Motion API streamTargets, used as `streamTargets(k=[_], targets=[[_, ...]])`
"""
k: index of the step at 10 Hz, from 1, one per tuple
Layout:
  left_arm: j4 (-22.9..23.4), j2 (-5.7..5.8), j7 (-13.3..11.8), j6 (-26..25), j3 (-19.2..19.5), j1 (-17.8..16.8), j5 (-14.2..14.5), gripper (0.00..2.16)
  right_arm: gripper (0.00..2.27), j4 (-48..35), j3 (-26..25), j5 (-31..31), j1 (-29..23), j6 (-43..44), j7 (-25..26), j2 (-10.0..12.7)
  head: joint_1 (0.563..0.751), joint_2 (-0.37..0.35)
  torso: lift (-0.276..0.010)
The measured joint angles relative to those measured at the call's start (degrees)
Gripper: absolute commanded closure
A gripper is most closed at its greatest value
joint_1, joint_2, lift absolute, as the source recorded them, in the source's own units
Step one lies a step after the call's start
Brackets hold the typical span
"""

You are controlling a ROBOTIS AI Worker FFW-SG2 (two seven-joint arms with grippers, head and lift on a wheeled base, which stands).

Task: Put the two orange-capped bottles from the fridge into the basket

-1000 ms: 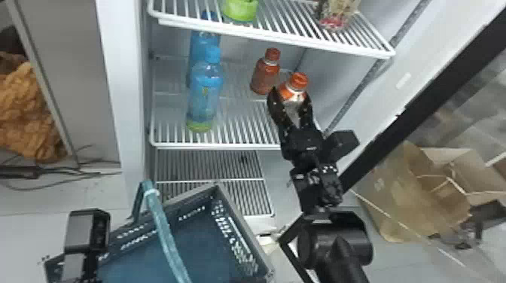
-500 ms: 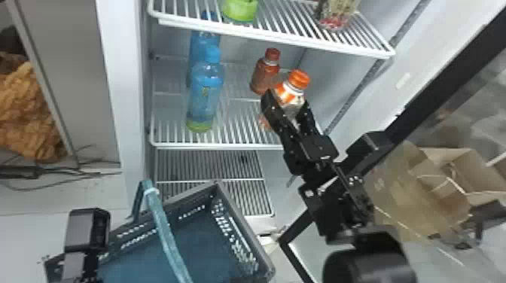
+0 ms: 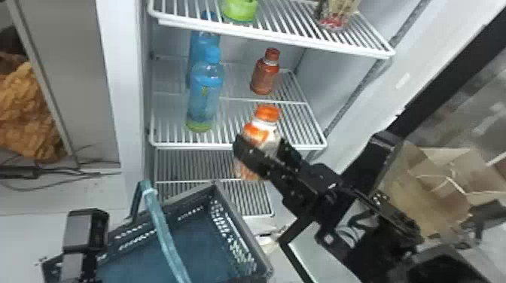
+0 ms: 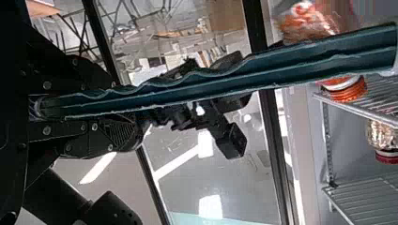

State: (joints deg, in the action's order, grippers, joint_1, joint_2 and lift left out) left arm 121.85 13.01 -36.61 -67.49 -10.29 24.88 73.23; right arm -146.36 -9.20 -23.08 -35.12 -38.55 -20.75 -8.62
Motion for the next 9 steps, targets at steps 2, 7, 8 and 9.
streamTargets(k=[2, 7, 8, 9], targets=[[0.00, 0.00, -0.04, 0.00, 0.00, 0.02, -0.09, 1.17, 0.73, -5.80, -0.38, -1.33, -1.90, -11.70, -0.70, -0.02, 0.695, -0.350, -0.235], [-0.23, 0.00, -0.04, -0.10, -0.05, -0.11, -0.22, 1.17, 0.73, -15.92, 1.37, -2.81, -0.70, -38.24, -0.87, -2.12, 0.695, -0.350, -0.235], [-0.28, 0.00, -0.04, -0.10, -0.16, -0.22, -0.23, 1.17, 0.73, -15.92, 1.62, -2.75, 0.03, -40.78, -0.87, -2.46, 0.695, -0.350, -0.235], [-0.36, 0.00, -0.04, -0.10, -0.23, -0.27, -0.23, 1.17, 0.73, -14.94, 1.92, -2.61, 0.69, -41.63, -0.87, -2.59, 0.695, -0.350, -0.235]])
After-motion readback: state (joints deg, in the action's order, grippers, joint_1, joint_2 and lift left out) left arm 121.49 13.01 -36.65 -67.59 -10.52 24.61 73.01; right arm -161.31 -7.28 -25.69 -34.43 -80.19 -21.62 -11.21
